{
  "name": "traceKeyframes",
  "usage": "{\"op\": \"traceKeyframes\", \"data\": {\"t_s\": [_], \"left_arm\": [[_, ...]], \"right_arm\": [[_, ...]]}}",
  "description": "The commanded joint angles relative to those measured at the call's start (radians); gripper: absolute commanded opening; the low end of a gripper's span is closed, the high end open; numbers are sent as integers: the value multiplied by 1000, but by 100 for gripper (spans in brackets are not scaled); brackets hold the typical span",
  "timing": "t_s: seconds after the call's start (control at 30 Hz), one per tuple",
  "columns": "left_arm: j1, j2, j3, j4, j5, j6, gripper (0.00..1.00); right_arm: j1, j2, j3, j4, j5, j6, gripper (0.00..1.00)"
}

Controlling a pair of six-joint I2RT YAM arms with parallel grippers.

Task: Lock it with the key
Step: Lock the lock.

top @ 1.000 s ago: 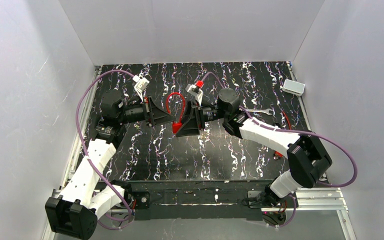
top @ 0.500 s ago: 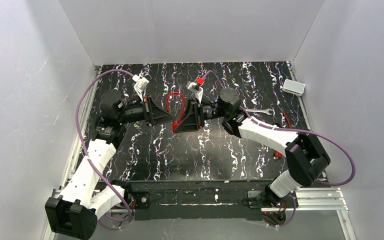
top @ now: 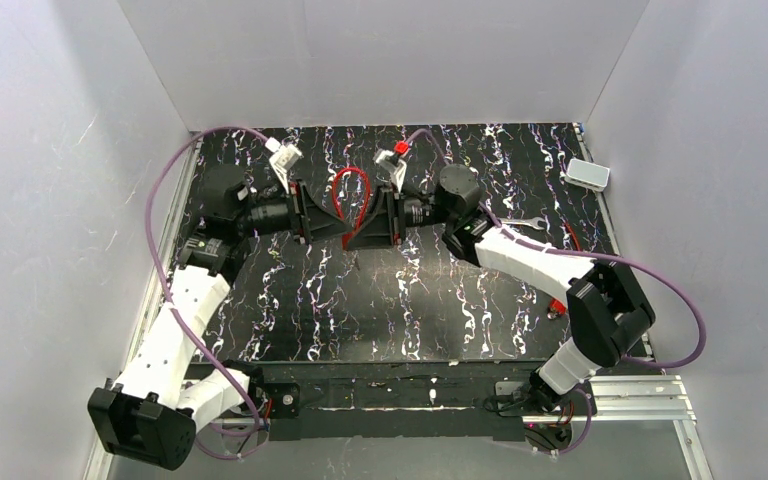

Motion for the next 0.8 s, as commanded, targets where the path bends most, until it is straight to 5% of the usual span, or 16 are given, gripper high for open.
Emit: {"op": "traceKeyframes", "data": {"t_s": [0.0, 0.13, 0.27, 0.5, 0.77], "left_arm": [[61, -2, 172, -140, -16, 109, 39], [119, -37, 186, -33, -27, 59, 58], [117, -32, 109, 115, -5, -51, 61], [54, -9, 88, 123, -15, -10, 56], [14, 29, 123, 94, -76, 13, 37]], "right_arm": [[-51, -22, 63, 141, 99, 50, 1], [-108, -37, 47, 154, 156, 90, 1], [-124, -36, 53, 191, 226, 183, 1], [-117, -9, 41, 314, 314, 368, 1], [-82, 7, 65, 332, 313, 369, 1]]}}
